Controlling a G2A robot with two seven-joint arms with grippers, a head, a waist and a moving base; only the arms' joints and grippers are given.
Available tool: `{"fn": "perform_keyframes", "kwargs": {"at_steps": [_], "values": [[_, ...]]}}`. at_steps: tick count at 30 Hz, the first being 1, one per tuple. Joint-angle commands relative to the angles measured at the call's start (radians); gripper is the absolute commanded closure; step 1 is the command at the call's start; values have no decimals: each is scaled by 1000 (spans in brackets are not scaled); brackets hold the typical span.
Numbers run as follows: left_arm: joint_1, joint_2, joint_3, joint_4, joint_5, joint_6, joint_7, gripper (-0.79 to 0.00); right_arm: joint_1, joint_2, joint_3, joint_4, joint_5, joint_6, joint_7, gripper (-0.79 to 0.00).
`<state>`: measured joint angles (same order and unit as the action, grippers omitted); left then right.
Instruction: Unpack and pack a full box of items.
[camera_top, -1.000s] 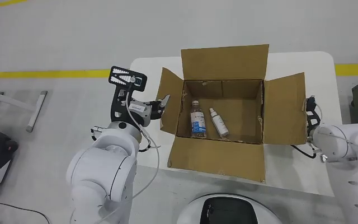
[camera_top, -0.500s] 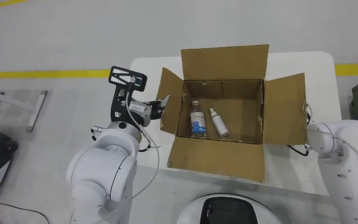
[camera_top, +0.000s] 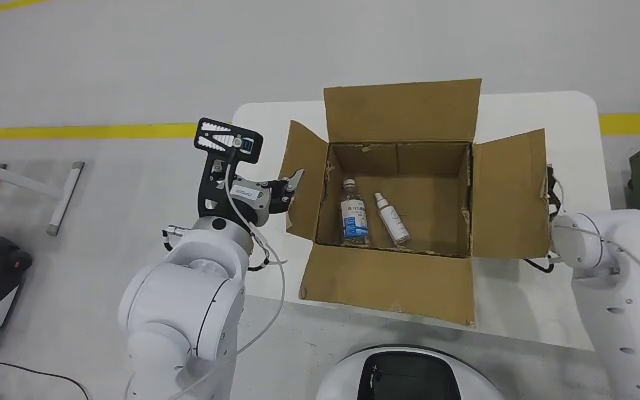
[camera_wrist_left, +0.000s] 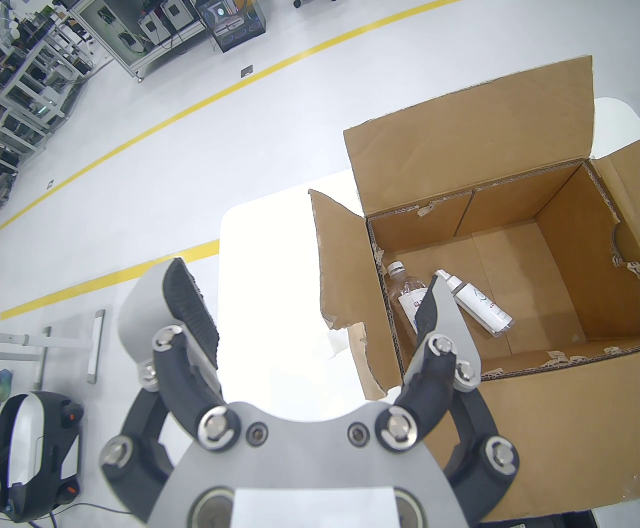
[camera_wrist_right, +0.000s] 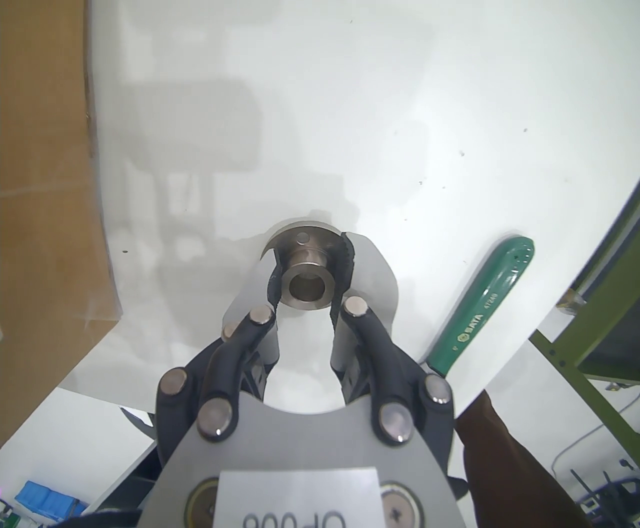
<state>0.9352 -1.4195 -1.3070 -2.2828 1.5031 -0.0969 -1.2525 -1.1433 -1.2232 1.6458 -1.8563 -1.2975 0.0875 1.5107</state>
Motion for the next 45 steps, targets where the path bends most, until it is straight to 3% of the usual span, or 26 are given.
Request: {"fn": "perform_keyframes", "kwargs": {"at_steps": [1,7,11,16,20,24,33,39,45], "values": [[0,0,0,0,0,0,0,-785,2,3,42,-29,19,20,0,0],[0,0,0,0,0,0,0,-785,36,11,211,-158,115,120,-42,0],[0,0,0,0,0,0,0,-785,78,14,319,-287,257,179,-80,0],[0,0,0,0,0,0,0,-785,102,19,327,-435,408,171,-84,0],[0,0,0,0,0,0,0,-785,112,25,218,-494,444,149,-71,0],[0,0,0,0,0,0,0,-785,124,28,25,-488,362,141,-97,0],[0,0,0,0,0,0,0,-785,170,10,-385,-285,113,220,-187,0],[0,0,0,0,0,0,0,-785,223,-10,-514,-80,-16,299,-240,0],[0,0,0,0,0,0,0,-785,282,-36,-592,97,-28,336,-279,0]]}}
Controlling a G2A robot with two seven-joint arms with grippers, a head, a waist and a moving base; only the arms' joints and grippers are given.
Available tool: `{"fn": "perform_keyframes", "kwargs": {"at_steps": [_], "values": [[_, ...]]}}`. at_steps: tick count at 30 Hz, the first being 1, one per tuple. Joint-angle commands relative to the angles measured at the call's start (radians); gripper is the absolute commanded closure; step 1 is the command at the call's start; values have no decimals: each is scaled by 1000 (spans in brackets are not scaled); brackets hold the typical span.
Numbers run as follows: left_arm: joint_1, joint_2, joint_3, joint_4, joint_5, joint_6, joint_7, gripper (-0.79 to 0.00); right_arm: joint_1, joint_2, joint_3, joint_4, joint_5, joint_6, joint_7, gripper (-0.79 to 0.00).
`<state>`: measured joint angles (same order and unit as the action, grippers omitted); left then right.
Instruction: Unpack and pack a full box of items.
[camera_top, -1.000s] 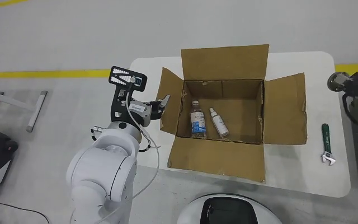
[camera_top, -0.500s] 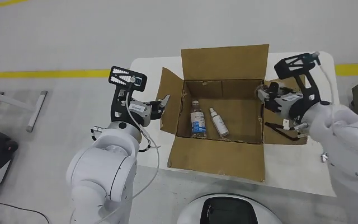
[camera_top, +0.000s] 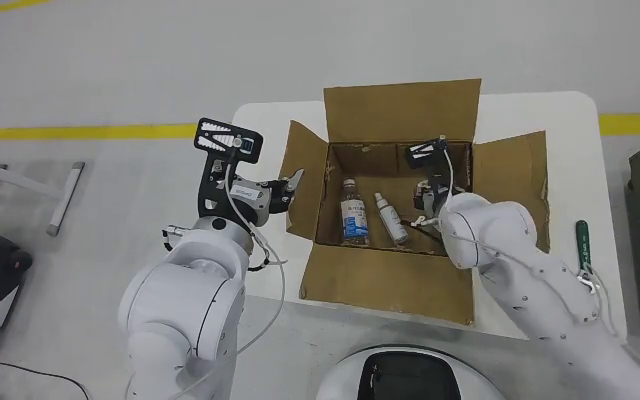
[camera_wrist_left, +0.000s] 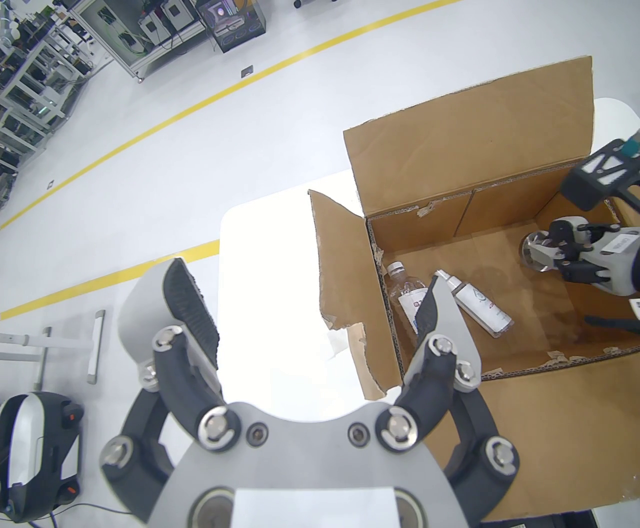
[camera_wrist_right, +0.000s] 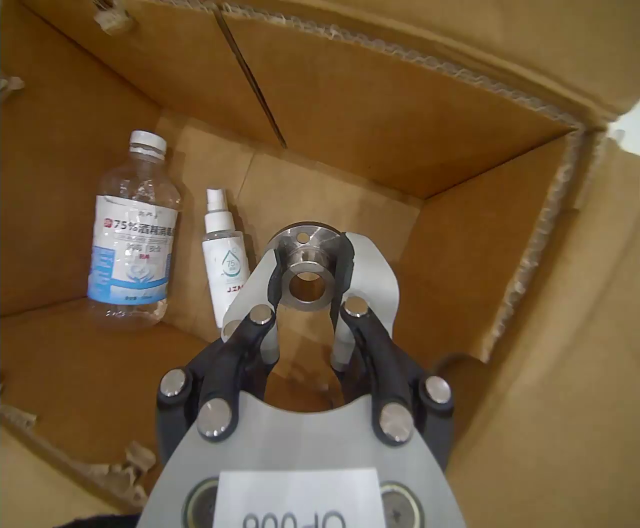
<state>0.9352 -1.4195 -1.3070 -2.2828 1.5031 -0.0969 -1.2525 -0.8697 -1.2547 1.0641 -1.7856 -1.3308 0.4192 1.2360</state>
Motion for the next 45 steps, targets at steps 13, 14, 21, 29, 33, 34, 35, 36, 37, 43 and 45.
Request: {"fn": "perform_keyframes", "kwargs": {"at_steps": [13,14,21,29,33,34,35,36,37,43,45], "values": [[0,0,0,0,0,0,0,-785,91,-57,-140,243,13,-14,-39,-86],[0,0,0,0,0,0,0,-785,99,-61,-146,252,12,-11,-40,-262],[0,0,0,0,0,0,0,-785,114,-77,-152,250,10,-19,-9,-785],[0,0,0,0,0,0,0,-785,59,-52,17,-1,-2,-64,62,-785],[0,0,0,0,0,0,0,-785,-1,-26,244,-303,13,-93,125,-785],[0,0,0,0,0,0,0,-785,-16,-20,308,-363,22,-101,143,-785],[0,0,0,0,0,0,0,-785,-28,-15,377,-421,31,-109,163,-785],[0,0,0,0,0,0,0,-785,-37,-10,444,-471,45,-122,180,-785],[0,0,0,0,0,0,0,-785,-45,-5,510,-506,54,-142,194,-785],[0,0,0,0,0,0,0,-785,-100,20,869,-541,65,-265,282,-785],[0,0,0,0,0,0,0,-785,-130,28,946,-506,56,-310,300,-785]]}}
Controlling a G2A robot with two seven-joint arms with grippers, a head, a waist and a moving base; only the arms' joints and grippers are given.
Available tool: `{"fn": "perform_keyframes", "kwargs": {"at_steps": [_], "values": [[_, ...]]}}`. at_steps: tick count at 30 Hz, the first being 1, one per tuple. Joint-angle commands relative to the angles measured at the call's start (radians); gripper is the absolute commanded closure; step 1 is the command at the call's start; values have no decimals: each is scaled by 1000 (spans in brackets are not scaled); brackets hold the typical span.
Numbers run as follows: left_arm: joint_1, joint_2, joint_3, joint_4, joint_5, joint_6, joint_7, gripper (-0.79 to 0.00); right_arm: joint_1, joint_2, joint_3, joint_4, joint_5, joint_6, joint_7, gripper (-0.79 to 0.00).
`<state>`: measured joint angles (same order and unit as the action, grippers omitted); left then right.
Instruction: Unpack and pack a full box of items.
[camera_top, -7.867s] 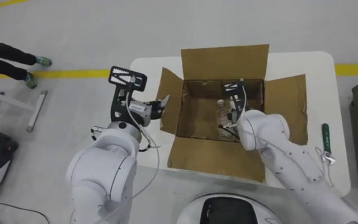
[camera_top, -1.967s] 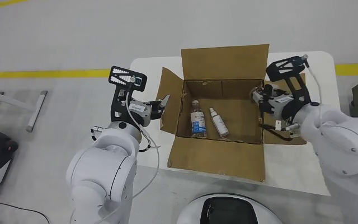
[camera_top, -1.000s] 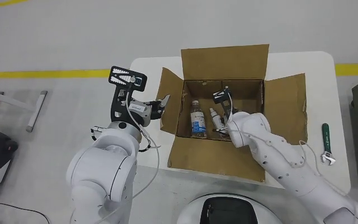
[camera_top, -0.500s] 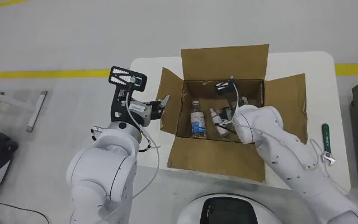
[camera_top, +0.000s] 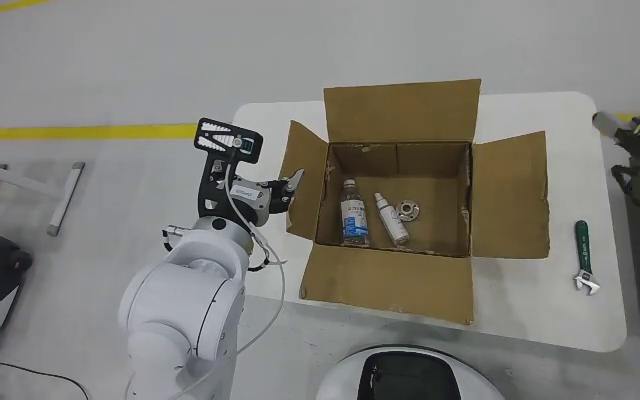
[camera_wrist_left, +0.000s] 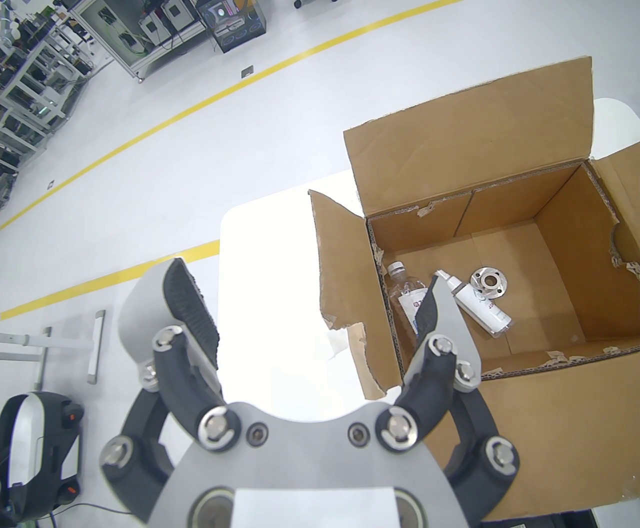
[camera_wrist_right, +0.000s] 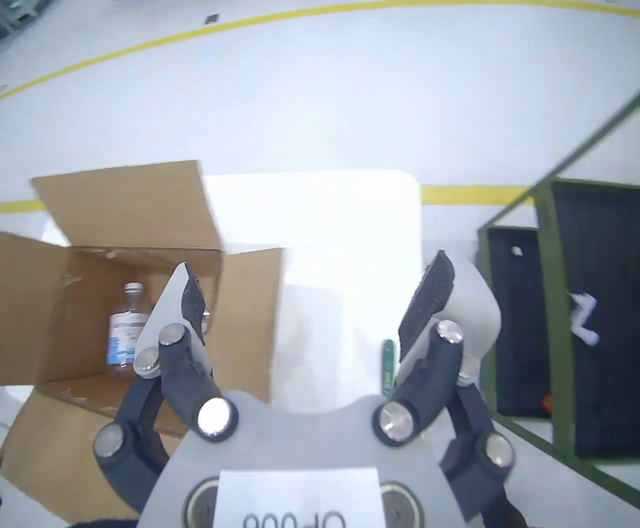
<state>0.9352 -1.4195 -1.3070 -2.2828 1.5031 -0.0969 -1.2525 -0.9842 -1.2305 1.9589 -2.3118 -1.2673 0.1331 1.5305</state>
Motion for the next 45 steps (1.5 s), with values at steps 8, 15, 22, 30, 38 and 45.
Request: {"fn": "perform_keyframes", "kwargs": {"at_steps": [8,15,22,30,38,45], "values": [[0,0,0,0,0,0,0,-785,-192,20,159,157,24,-105,5,-283],[0,0,0,0,0,0,0,-785,-307,29,102,198,22,-124,5,-369],[0,0,0,0,0,0,0,-785,-347,36,30,224,3,-123,5,-394],[0,0,0,0,0,0,0,-785,-345,46,-10,294,-19,-114,5,-517],[0,0,0,0,0,0,0,-785,-338,52,-54,352,-24,-106,5,-391],[0,0,0,0,0,0,0,-785,-335,57,-67,378,-28,-97,5,-379]]}}
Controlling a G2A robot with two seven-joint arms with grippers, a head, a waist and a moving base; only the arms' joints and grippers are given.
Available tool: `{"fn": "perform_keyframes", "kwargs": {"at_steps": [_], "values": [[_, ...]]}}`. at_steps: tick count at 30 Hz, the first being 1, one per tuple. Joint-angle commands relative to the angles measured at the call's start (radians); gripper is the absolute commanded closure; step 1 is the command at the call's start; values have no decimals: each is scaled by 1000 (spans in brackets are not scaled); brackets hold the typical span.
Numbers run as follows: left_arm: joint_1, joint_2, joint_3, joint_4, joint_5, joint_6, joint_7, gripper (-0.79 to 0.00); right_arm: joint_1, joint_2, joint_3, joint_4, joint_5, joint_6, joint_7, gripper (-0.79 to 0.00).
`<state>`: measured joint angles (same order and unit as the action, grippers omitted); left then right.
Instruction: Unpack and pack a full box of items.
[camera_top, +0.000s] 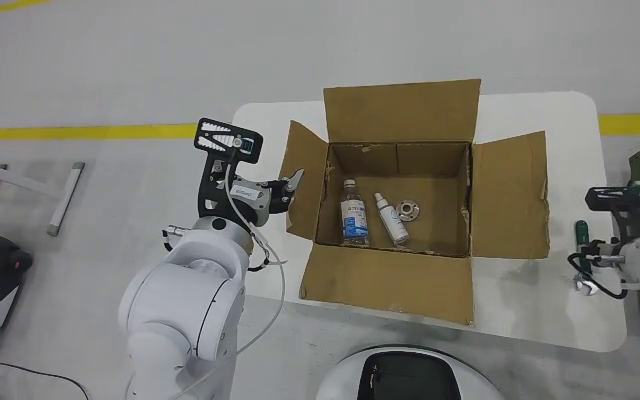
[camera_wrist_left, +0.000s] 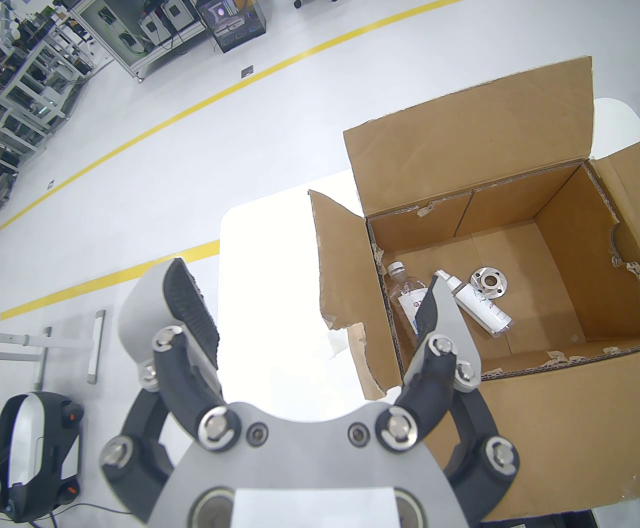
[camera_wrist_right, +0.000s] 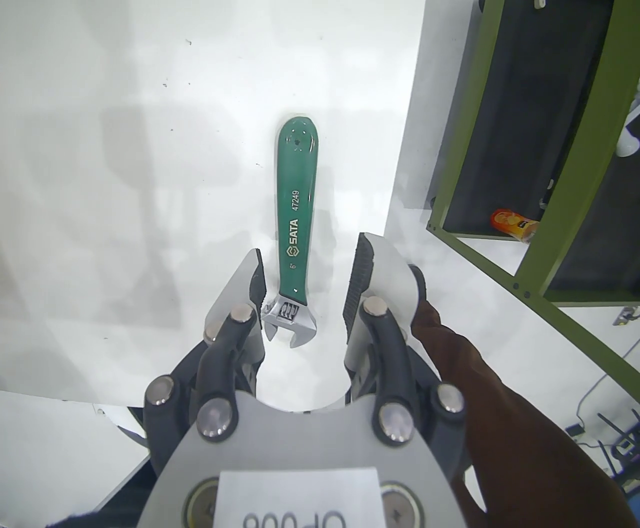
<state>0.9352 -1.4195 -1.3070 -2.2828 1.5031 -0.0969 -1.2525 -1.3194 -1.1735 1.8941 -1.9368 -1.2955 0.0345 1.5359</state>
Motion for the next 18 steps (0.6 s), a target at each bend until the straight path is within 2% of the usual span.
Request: {"fn": "perform_keyframes", "kwargs": {"at_steps": [1,10,13,18], "values": [[0,0,0,0,0,0,0,-785,0,1,-5,6,-1,1,0,-379],[0,0,0,0,0,0,0,-785,2,6,-19,40,4,6,-15,-357],[0,0,0,0,0,0,0,-785,3,8,-26,48,2,7,-17,-289],[0,0,0,0,0,0,0,-785,5,11,-33,59,-1,9,-20,-283]]}}
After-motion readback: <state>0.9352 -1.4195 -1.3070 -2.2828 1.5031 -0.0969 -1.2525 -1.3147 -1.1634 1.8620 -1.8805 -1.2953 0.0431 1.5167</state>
